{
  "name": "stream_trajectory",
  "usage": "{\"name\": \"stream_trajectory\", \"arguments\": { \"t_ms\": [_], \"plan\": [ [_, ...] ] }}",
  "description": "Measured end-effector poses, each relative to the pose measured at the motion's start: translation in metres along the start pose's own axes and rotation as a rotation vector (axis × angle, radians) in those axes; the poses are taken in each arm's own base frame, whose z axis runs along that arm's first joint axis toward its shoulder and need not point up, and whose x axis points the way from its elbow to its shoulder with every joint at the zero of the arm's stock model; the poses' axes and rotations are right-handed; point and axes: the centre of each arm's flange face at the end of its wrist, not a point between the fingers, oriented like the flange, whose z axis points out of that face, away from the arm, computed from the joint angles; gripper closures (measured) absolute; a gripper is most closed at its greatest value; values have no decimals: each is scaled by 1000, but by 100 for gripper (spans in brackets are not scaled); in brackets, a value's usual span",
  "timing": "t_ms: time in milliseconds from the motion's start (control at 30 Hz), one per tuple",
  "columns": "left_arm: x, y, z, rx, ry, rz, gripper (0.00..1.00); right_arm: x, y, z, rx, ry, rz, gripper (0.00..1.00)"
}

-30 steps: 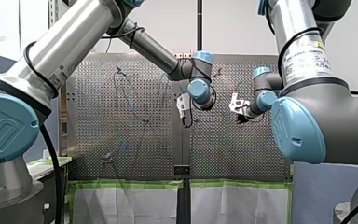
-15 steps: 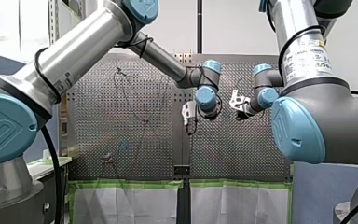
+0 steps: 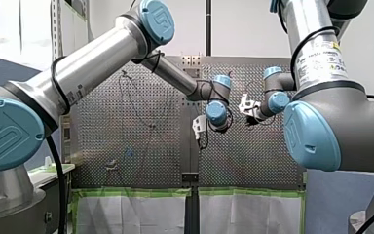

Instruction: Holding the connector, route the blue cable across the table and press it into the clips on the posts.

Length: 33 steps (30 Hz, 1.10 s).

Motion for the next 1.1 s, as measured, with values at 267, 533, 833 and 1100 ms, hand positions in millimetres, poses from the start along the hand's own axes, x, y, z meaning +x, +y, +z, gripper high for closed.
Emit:
{"name": "stream_trajectory", "arguments": {
  "t_ms": [267,533,833,1100],
  "plan": [
    [12,11,32,-45,-26,-46,0,-1,-3,0,14,-4,0,100],
    [19,7,54,-55,-78,-73,0,-2,-5,0,22,-6,-1,100],
    [0,-20,48,-53,-128,-95,21,-2,-6,0,24,-7,-1,100],
    [4,-12,47,-102,-144,-100,100,-2,-6,0,24,-7,-1,100]
  ]
}}
